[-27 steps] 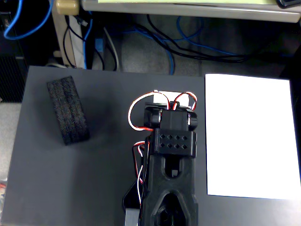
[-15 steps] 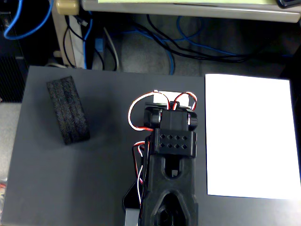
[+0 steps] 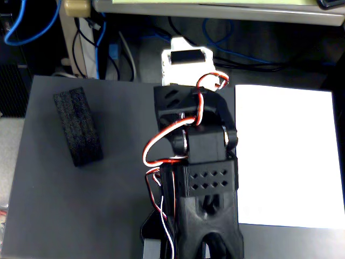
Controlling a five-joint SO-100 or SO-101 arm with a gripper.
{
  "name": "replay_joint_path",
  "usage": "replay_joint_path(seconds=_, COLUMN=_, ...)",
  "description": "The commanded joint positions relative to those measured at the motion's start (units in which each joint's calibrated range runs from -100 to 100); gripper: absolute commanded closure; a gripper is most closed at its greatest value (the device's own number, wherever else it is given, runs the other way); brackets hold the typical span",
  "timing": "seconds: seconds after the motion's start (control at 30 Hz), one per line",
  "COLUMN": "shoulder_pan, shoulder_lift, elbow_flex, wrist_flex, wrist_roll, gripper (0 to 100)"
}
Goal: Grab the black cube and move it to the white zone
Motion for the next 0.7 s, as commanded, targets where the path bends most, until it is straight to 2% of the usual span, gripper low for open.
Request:
replay_joint_path(seconds=0.0, shoulder_pan=-1.93, shoulder_lift=1.21, elbow_flex=-11.24, wrist_flex=-0.17, wrist_roll=0.45, gripper=99)
replay_joint_path(seconds=0.1, shoulder_pan=-6.12, shoulder_lift=7.26, elbow_flex=-24.38, wrist_flex=0.26, wrist_roll=0.55, gripper=99)
replay_joint_path(seconds=0.2, shoulder_pan=-7.52, shoulder_lift=27.42, elbow_flex=-41.24, wrist_flex=4.47, wrist_roll=0.66, gripper=99)
replay_joint_path(seconds=0.37, shoulder_pan=-12.67, shoulder_lift=56.23, elbow_flex=-65.00, wrist_flex=15.53, wrist_roll=6.84, gripper=99)
replay_joint_path(seconds=0.53, shoulder_pan=-21.72, shoulder_lift=68.16, elbow_flex=-69.62, wrist_flex=23.25, wrist_roll=18.36, gripper=99)
replay_joint_path(seconds=0.67, shoulder_pan=-26.65, shoulder_lift=75.72, elbow_flex=-69.53, wrist_flex=31.82, wrist_roll=24.75, gripper=99)
